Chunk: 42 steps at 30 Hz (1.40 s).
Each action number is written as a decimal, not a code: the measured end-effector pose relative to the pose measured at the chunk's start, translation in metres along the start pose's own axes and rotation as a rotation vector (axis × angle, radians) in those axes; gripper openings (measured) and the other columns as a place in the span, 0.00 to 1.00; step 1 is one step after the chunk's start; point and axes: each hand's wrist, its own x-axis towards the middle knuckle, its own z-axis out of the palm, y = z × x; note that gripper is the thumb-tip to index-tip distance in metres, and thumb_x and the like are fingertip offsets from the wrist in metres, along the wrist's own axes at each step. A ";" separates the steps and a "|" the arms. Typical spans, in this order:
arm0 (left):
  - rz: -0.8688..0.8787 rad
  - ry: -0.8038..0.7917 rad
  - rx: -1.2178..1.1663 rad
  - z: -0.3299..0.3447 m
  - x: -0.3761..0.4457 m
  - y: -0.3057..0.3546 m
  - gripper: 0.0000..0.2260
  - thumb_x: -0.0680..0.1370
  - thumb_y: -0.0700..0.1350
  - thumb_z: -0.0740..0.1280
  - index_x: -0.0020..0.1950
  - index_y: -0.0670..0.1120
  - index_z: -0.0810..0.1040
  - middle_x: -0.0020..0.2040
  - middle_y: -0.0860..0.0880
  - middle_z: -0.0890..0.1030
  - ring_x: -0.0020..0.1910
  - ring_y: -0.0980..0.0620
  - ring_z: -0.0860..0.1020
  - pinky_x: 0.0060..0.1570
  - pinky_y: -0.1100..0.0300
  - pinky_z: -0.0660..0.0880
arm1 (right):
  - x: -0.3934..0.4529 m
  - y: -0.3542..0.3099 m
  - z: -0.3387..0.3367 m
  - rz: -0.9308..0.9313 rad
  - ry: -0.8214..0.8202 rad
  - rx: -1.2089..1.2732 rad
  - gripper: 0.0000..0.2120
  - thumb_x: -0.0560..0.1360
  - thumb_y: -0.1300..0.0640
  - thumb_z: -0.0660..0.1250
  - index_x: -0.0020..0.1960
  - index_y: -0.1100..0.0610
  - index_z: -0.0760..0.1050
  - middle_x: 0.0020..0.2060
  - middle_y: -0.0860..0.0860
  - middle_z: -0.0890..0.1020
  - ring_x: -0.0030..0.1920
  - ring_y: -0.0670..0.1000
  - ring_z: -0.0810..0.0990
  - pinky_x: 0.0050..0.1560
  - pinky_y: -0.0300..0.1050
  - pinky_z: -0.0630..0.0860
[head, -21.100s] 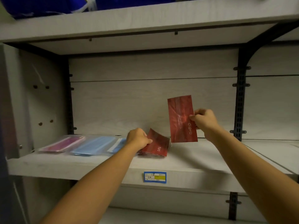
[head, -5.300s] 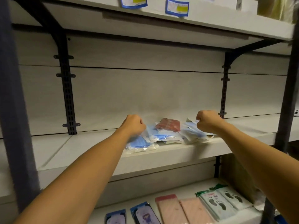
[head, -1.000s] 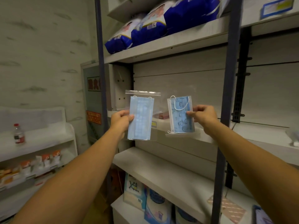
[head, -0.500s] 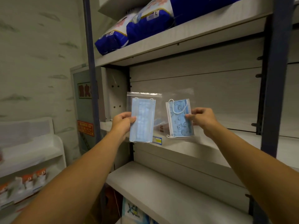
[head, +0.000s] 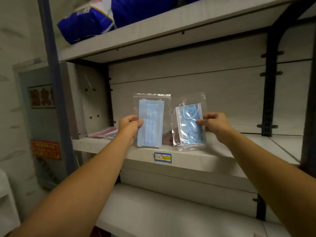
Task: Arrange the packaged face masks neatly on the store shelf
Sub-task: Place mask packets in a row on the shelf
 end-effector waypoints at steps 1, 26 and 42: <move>-0.001 -0.027 -0.007 0.002 0.009 -0.001 0.09 0.78 0.38 0.71 0.55 0.48 0.78 0.54 0.48 0.81 0.55 0.46 0.80 0.58 0.46 0.79 | 0.002 0.001 0.000 0.009 0.019 -0.012 0.09 0.73 0.65 0.75 0.51 0.62 0.79 0.50 0.56 0.84 0.51 0.56 0.83 0.52 0.54 0.82; -0.009 -0.239 -0.207 -0.007 0.081 -0.007 0.09 0.77 0.35 0.70 0.56 0.44 0.78 0.52 0.46 0.83 0.49 0.48 0.82 0.44 0.54 0.80 | -0.004 0.028 -0.003 0.381 0.249 -0.926 0.13 0.70 0.55 0.78 0.47 0.62 0.79 0.42 0.58 0.81 0.40 0.56 0.81 0.37 0.47 0.79; 0.049 -0.152 -0.152 -0.042 0.122 -0.007 0.07 0.78 0.36 0.71 0.52 0.47 0.78 0.51 0.48 0.82 0.49 0.49 0.82 0.42 0.56 0.79 | 0.039 -0.001 0.057 -0.104 0.230 -1.016 0.27 0.74 0.64 0.67 0.72 0.58 0.70 0.62 0.57 0.79 0.58 0.58 0.79 0.53 0.48 0.78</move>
